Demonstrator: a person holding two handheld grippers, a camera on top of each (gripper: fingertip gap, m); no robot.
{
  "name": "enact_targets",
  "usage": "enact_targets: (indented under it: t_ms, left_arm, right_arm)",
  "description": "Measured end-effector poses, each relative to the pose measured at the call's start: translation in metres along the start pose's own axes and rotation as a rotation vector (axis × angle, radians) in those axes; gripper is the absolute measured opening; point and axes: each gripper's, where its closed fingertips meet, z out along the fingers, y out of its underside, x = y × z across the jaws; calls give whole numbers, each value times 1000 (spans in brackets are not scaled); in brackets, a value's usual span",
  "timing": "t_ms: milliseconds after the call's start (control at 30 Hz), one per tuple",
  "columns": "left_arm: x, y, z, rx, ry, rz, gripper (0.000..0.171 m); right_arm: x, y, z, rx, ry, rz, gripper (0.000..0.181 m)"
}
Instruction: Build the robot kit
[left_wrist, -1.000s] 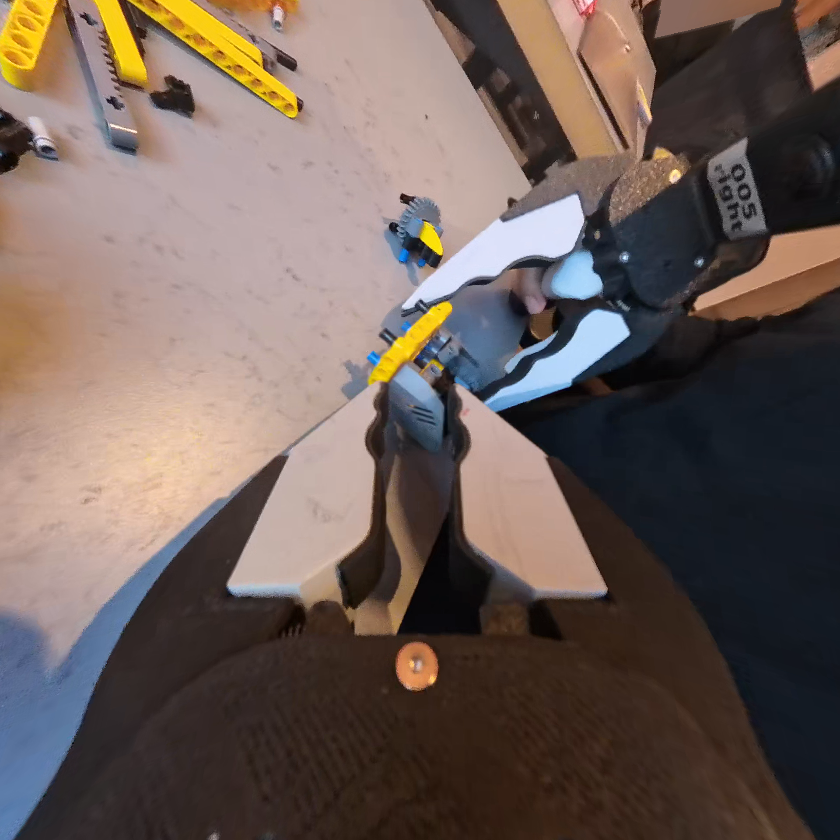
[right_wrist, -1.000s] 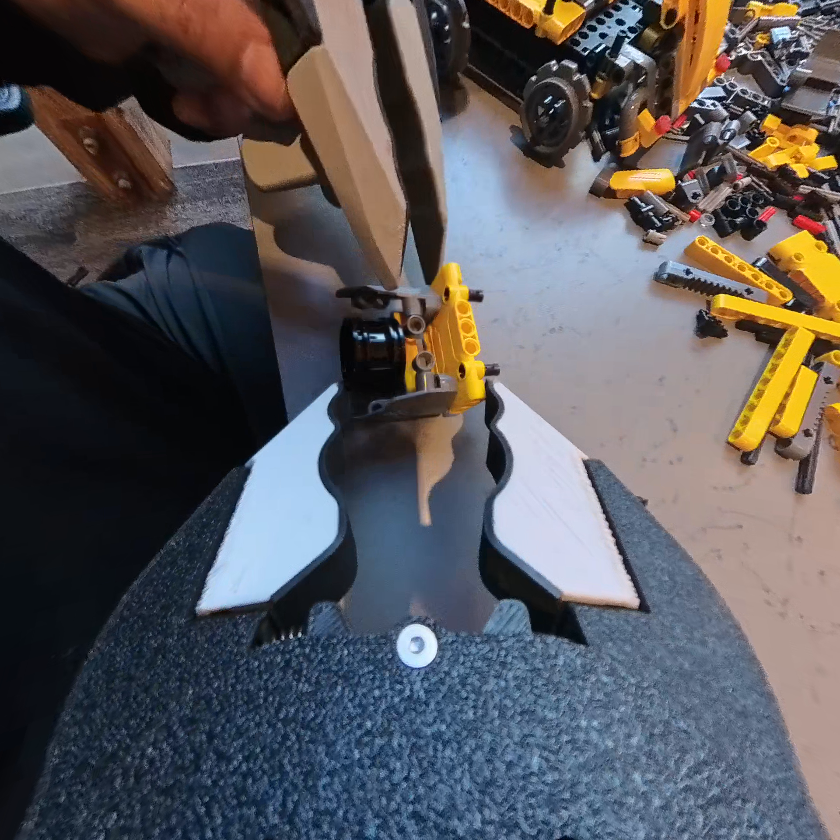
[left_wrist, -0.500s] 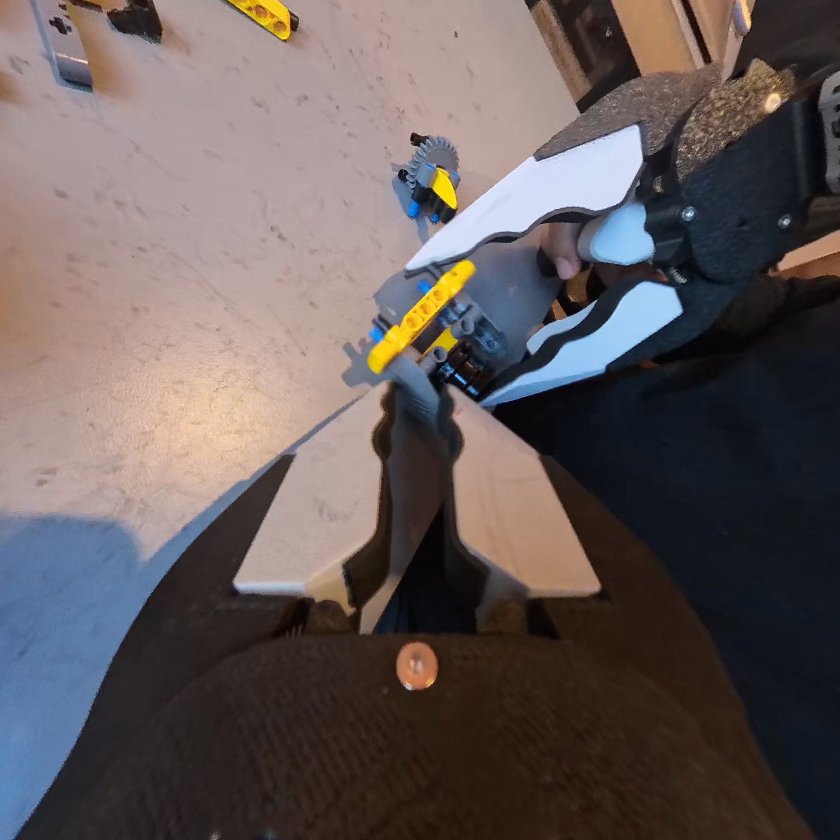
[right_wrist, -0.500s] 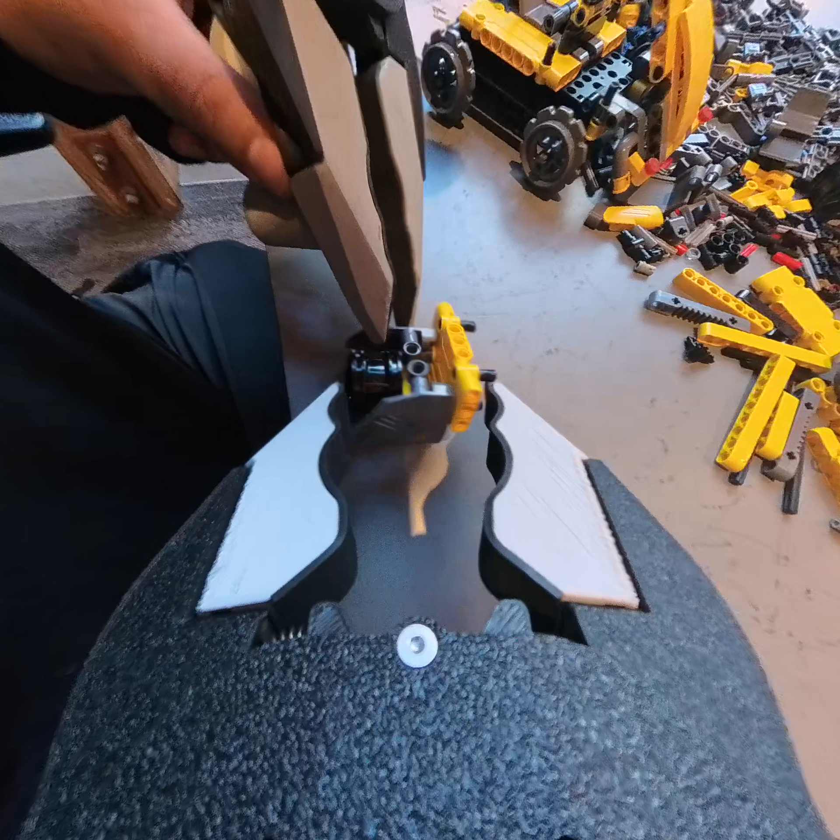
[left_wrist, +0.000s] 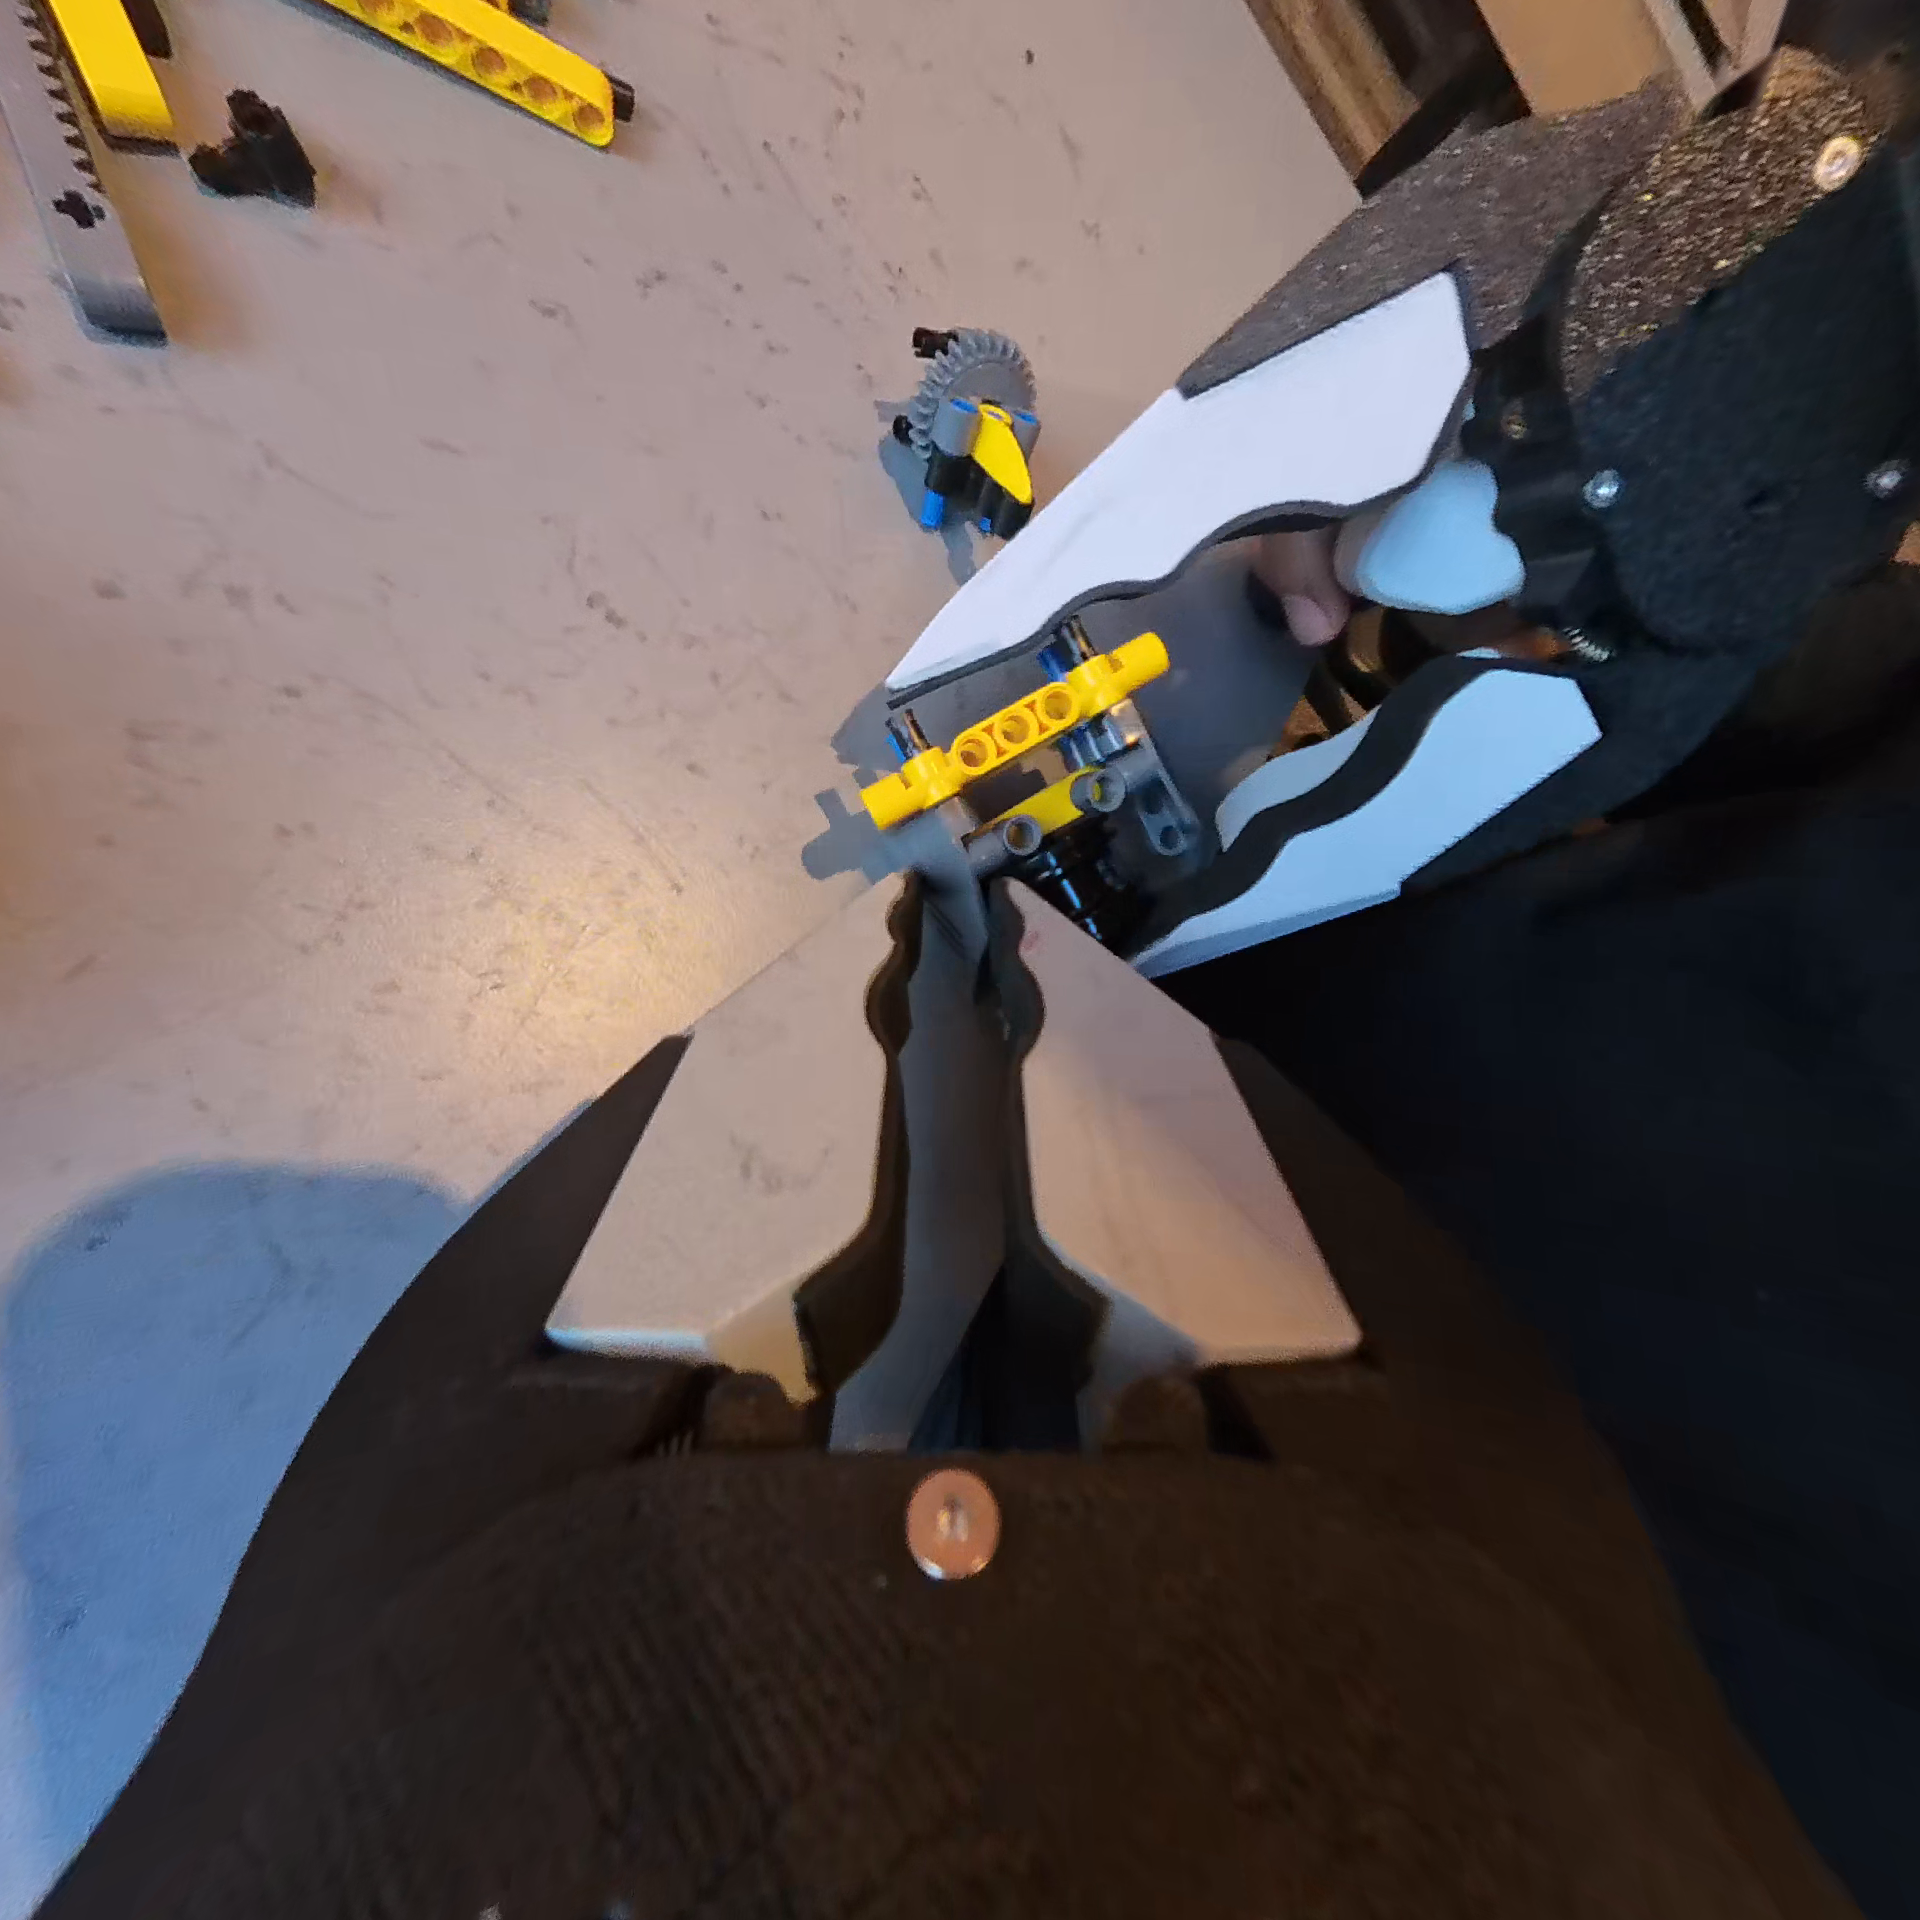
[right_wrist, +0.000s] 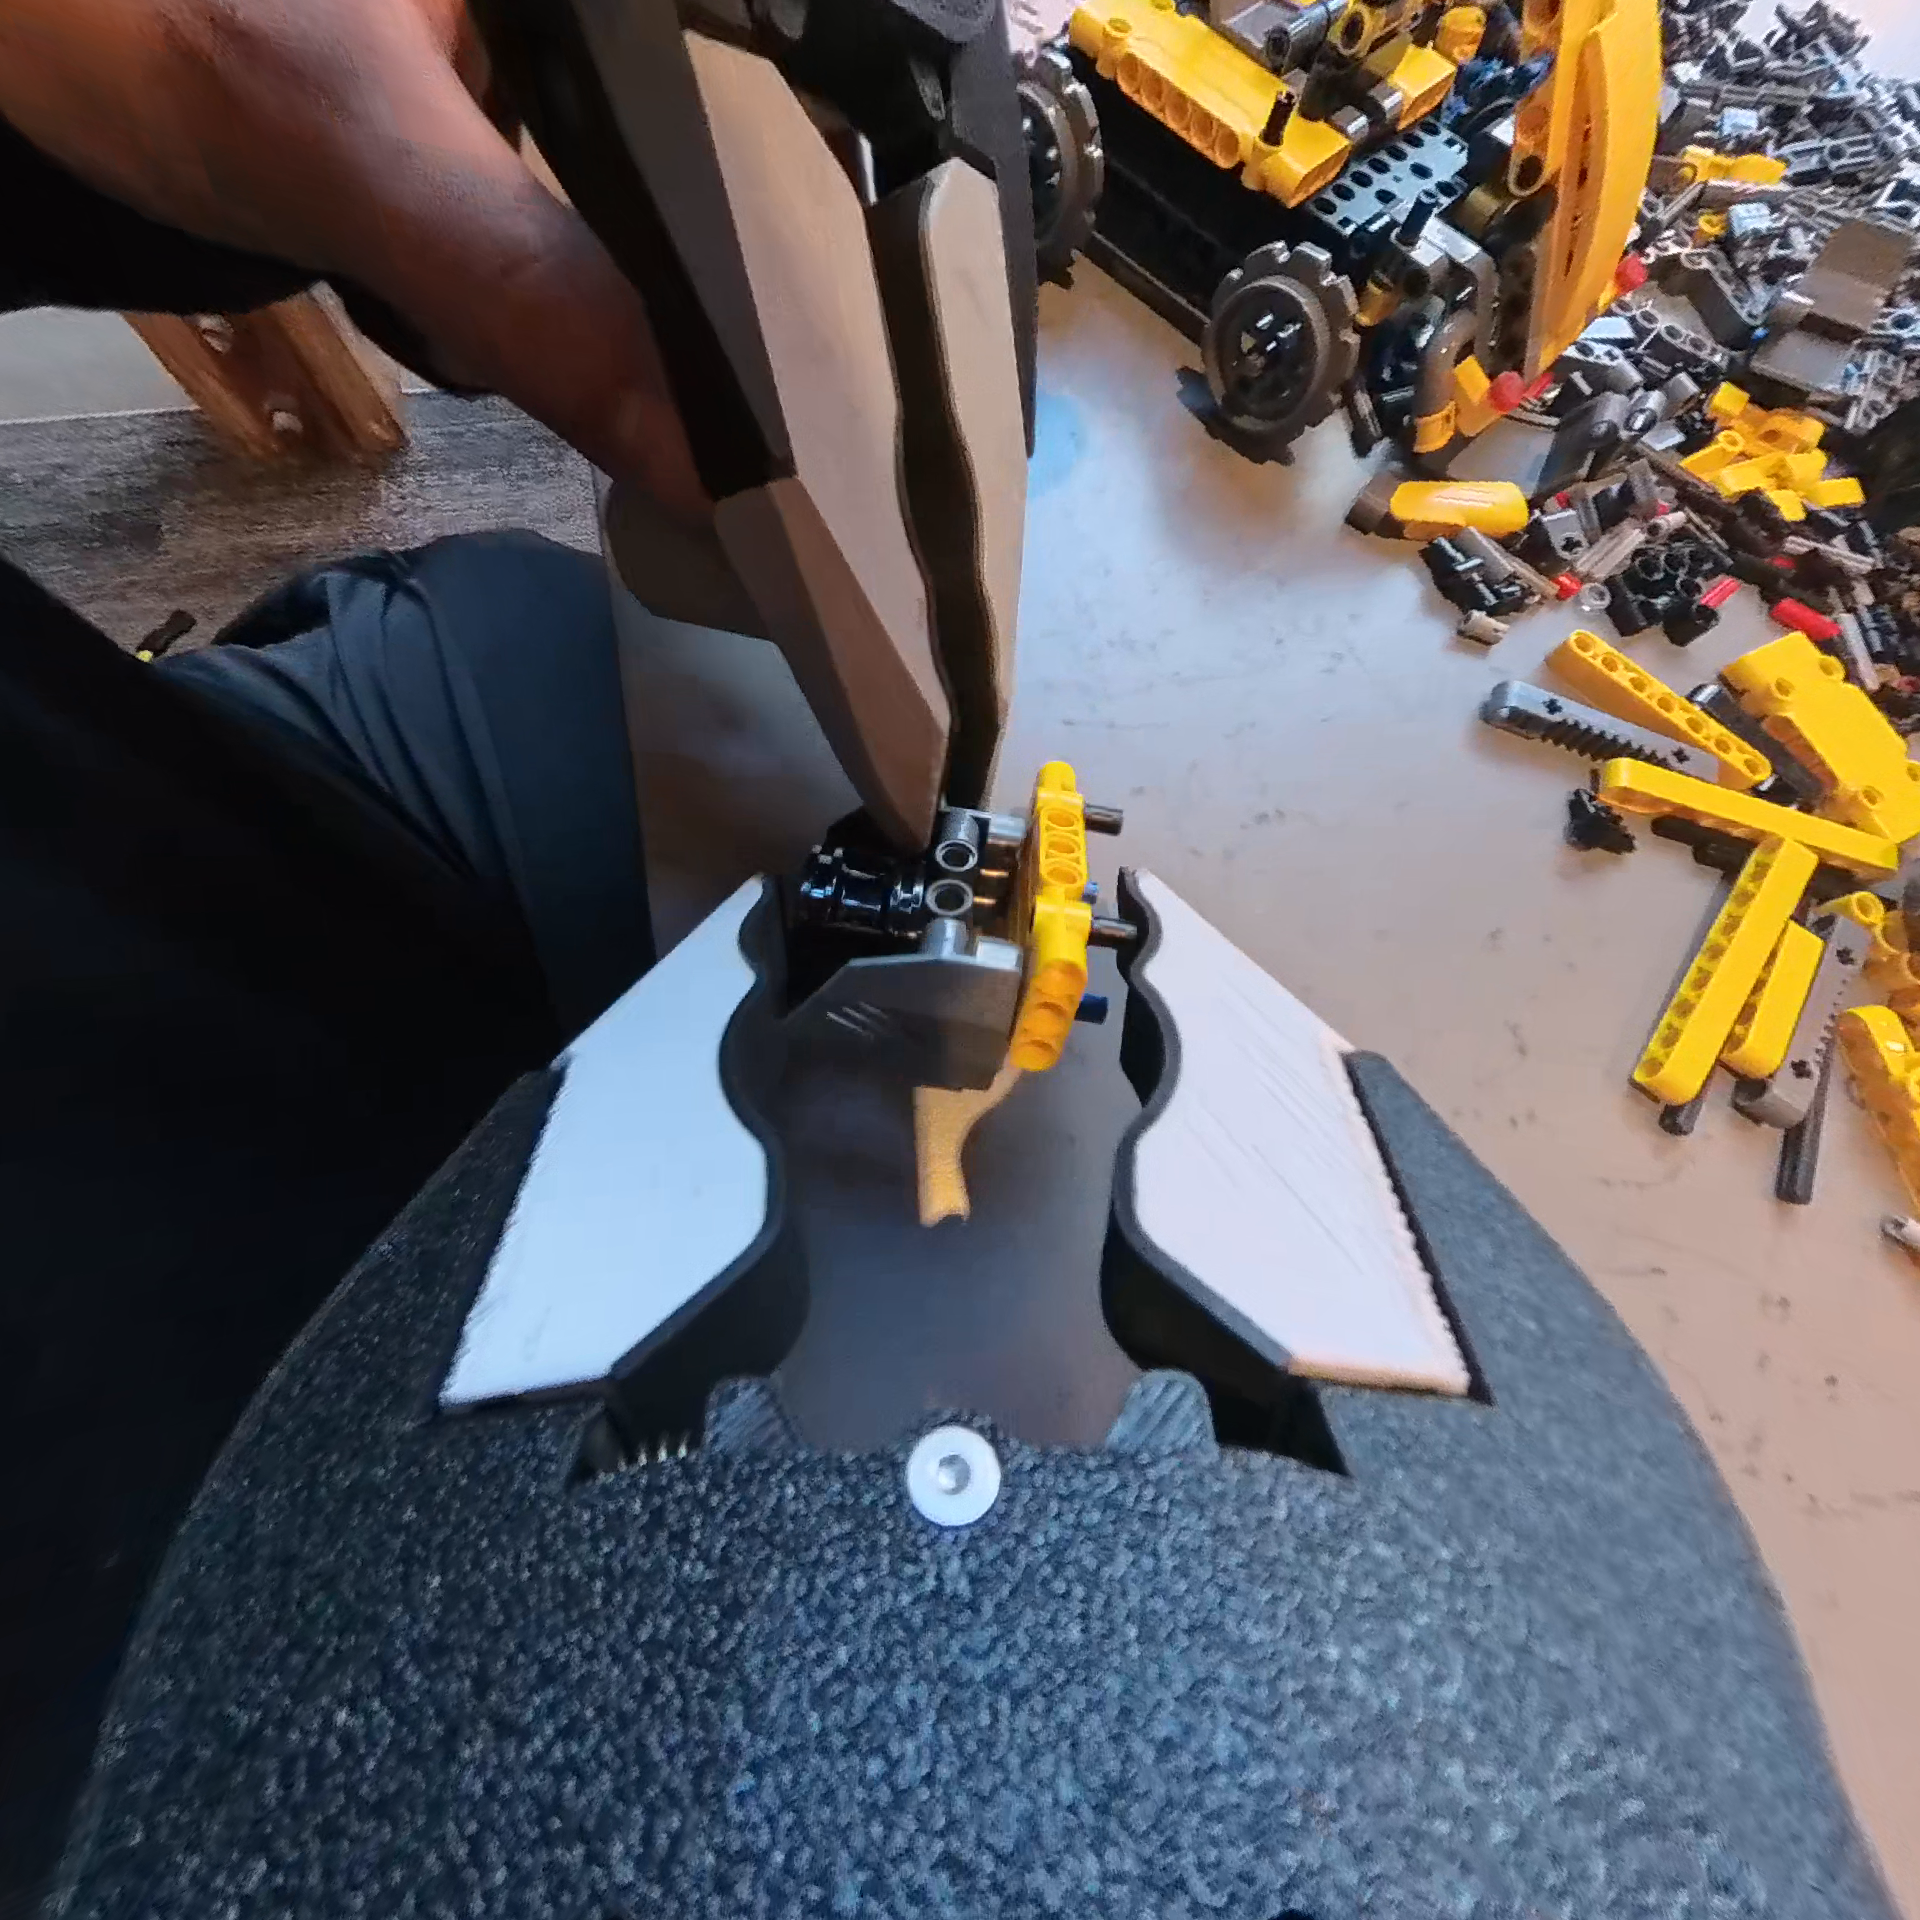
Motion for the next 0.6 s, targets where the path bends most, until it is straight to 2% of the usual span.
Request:
enact_targets:
  t_ms: [267, 400, 600]
  left_arm:
    - [1, -4, 3, 28, -1, 19, 6]
    - [2, -5, 0, 93, 131, -104, 7]
    - [5, -10, -3, 166, 223, -201, 6]
  right_arm:
    - [0, -3, -4, 47, -12, -11, 62]
    - [-1, -5, -5, 61, 33, -78, 62]
    - [1, -9, -10, 99, 102, -139, 61]
